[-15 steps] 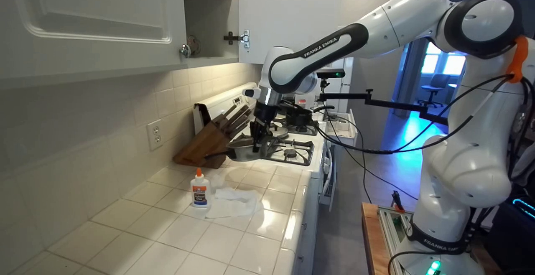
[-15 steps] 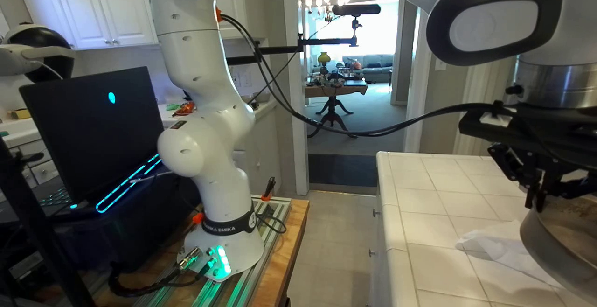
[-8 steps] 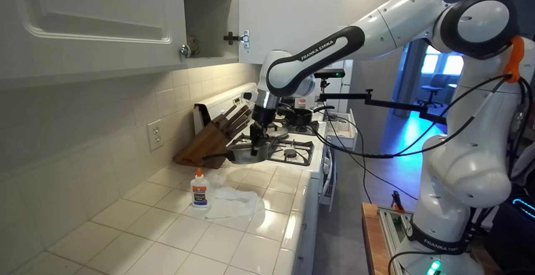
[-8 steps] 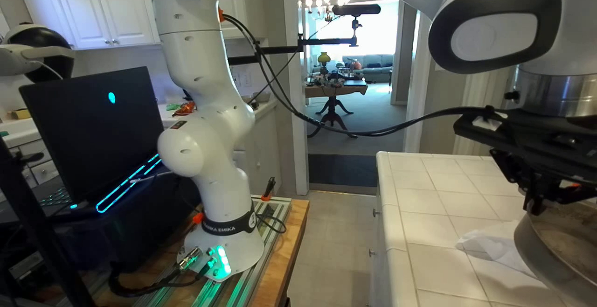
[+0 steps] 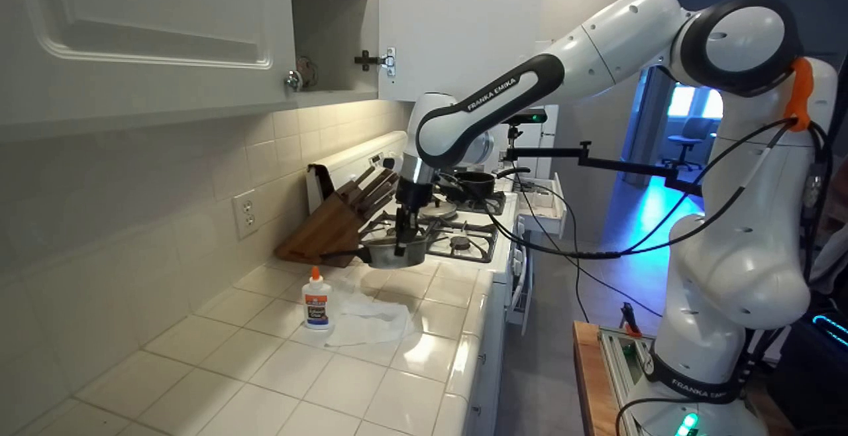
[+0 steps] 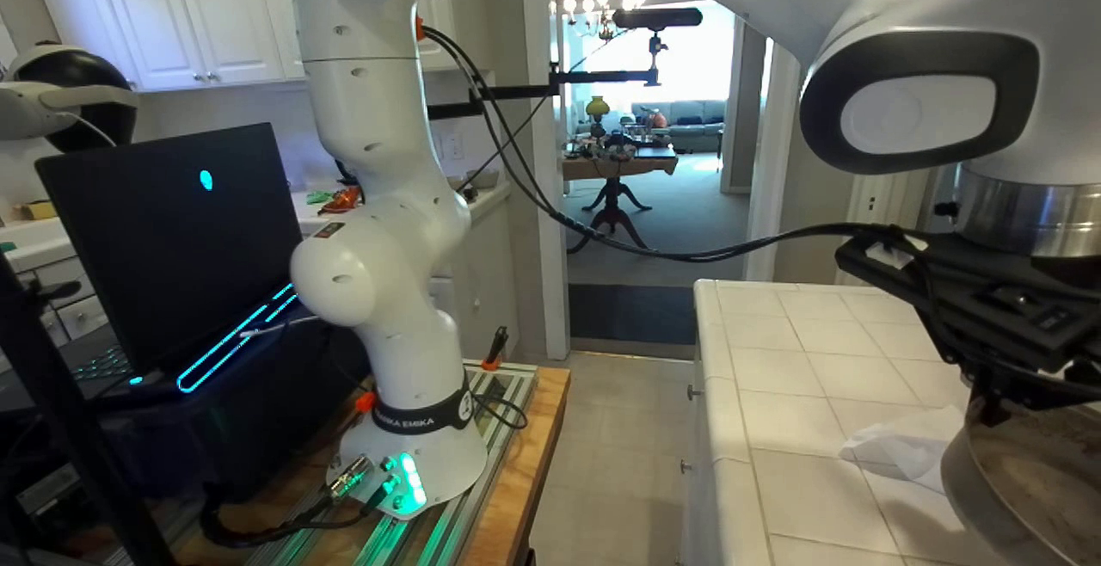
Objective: Take a pot out of the cabinet
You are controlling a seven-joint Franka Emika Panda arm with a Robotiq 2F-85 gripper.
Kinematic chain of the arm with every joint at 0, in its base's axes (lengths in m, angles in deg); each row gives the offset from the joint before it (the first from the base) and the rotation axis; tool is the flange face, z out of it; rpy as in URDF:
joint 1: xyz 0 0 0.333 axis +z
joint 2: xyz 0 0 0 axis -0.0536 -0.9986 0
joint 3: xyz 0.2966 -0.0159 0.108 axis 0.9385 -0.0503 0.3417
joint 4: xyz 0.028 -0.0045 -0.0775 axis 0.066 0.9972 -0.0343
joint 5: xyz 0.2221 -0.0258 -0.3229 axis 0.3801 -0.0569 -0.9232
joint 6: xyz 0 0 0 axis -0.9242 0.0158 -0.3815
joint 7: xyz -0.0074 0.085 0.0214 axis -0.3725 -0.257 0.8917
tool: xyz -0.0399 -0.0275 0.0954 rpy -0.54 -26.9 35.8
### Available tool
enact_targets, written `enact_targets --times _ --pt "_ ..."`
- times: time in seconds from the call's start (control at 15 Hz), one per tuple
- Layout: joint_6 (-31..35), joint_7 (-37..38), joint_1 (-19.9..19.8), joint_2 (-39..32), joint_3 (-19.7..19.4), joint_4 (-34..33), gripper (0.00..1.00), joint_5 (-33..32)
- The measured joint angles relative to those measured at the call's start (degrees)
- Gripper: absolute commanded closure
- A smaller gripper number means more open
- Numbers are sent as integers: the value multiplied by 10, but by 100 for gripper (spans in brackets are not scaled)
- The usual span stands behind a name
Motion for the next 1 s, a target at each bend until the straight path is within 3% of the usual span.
enact_targets --times 1.0 --pt "50 48 -15 -51 19 1 98 0"
